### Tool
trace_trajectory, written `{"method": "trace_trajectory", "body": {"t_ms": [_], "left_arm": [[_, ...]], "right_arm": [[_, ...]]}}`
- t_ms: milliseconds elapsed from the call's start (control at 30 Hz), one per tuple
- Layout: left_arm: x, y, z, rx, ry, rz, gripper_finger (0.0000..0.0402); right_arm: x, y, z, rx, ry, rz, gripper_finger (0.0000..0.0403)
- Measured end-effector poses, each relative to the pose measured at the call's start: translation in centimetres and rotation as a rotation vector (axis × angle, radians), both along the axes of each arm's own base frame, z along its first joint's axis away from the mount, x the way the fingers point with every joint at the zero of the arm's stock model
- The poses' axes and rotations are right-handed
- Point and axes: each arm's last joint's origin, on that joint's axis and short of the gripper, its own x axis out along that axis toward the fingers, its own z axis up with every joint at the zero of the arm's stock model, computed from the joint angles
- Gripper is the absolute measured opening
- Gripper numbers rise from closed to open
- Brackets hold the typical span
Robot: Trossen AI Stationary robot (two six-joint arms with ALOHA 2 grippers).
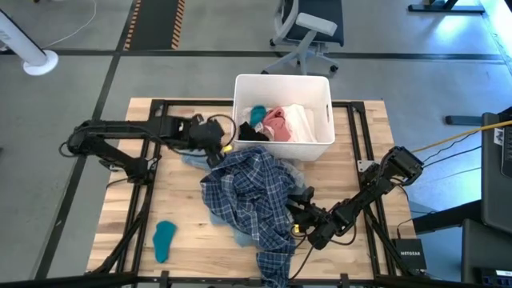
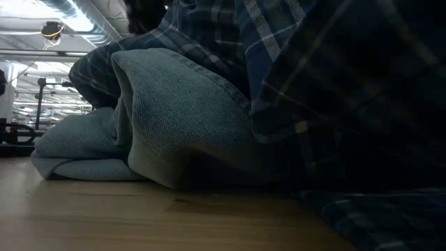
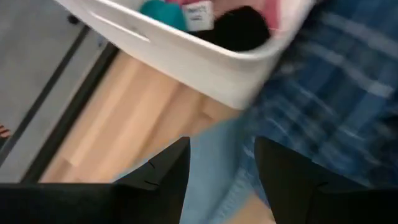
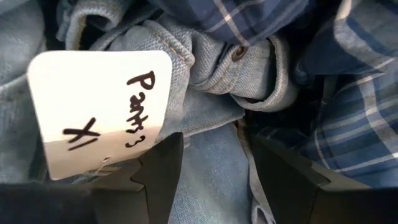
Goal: Sort clothes
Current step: Put the blue sock into the white laundry bin
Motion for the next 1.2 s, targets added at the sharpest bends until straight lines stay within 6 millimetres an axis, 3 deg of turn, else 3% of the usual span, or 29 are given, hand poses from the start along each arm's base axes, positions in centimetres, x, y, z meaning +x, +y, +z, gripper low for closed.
{"method": "trace_trajectory", "body": {"t_ms": [267,567,867,1200], "left_arm": [[-1.9,-5.9,-0.8,-0.121,0.066,-0.033,0.0167],[-4.4,-12.3,-4.1,-0.389,0.175,-0.059,0.0168],[-7.6,-16.3,-6.8,-0.448,0.219,0.011,0.0168],[-9.8,-20.1,-9.4,-0.549,0.166,-0.089,0.0168]], "right_arm": [[0.0,0.0,0.0,-0.029,0.002,0.000,0.0215],[0.0,0.0,0.0,-0.028,0.001,0.001,0.0215],[0.0,-0.1,0.0,-0.058,0.007,0.007,0.0215],[0.0,-0.1,0.0,-0.070,0.001,0.000,0.0215]]}}
